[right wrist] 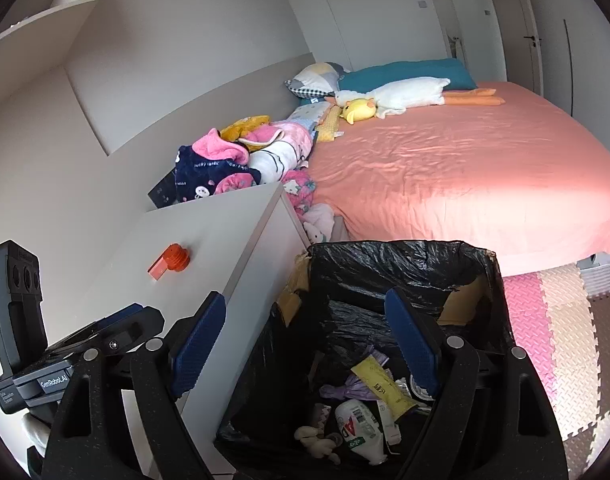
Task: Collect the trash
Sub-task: 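Move the left tool to the pink block while the right tool approaches the orange cap, then close the left tool on the pink block while the right tool grasps the orange cap, then carry the pink block and orange cap over the black trash bag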
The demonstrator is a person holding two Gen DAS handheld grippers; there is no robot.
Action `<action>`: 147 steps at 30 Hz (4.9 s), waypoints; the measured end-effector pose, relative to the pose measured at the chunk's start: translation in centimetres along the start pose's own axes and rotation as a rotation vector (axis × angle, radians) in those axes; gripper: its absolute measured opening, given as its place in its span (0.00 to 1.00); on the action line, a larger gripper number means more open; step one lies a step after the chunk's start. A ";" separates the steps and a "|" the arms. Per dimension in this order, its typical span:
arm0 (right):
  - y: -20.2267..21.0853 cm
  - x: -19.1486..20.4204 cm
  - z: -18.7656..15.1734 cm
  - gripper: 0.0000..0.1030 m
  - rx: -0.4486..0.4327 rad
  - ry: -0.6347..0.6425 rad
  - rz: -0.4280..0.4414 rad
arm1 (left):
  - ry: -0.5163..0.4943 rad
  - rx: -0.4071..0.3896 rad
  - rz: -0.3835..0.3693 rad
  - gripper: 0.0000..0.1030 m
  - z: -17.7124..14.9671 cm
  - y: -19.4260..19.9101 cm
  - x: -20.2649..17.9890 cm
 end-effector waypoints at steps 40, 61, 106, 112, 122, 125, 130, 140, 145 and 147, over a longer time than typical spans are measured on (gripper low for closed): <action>-12.2 11.1 1.3 0.68 0.136 0.176 0.141 | 0.134 -0.032 0.328 0.61 3.2 0.2 15.5; -17.5 13.2 2.7 0.68 0.206 0.201 0.145 | 0.101 0.049 0.404 0.47 5.9 -4.0 20.0; -23.4 20.9 3.9 0.43 0.284 0.425 0.124 | 0.251 0.014 0.370 0.19 6.7 -2.2 24.1; -22.6 20.6 3.6 0.43 0.292 0.416 0.132 | 0.264 0.003 0.365 0.19 6.4 -1.5 24.1; -20.1 19.5 2.8 0.43 0.291 0.392 0.148 | 0.267 -0.003 0.333 0.19 5.2 -0.6 22.2; -19.3 18.9 2.5 0.43 0.287 0.384 0.142 | 0.255 -0.002 0.323 0.19 4.8 -0.6 21.1; -17.5 17.7 2.1 0.43 0.274 0.372 0.138 | 0.232 0.002 0.300 0.19 4.2 -0.7 18.8; -13.9 15.4 1.0 0.43 0.252 0.349 0.132 | 0.187 -0.001 0.252 0.19 3.1 -0.7 14.0; -12.4 14.7 0.5 0.43 0.240 0.336 0.131 | 0.175 -0.001 0.237 0.19 2.3 -0.4 12.4; -11.9 14.3 0.3 0.43 0.236 0.332 0.129 | 0.173 -0.001 0.230 0.19 2.1 -0.2 12.0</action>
Point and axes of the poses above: each gripper's, at about its wrist camera, not at the fingertips, and y roughly against the way its jaws point, x to its left, z to its top, the point moved 7 cm from there along -y, roughly the way its jaws point, and after that the axes turned 9 degrees about x, right-handed, at the moved point
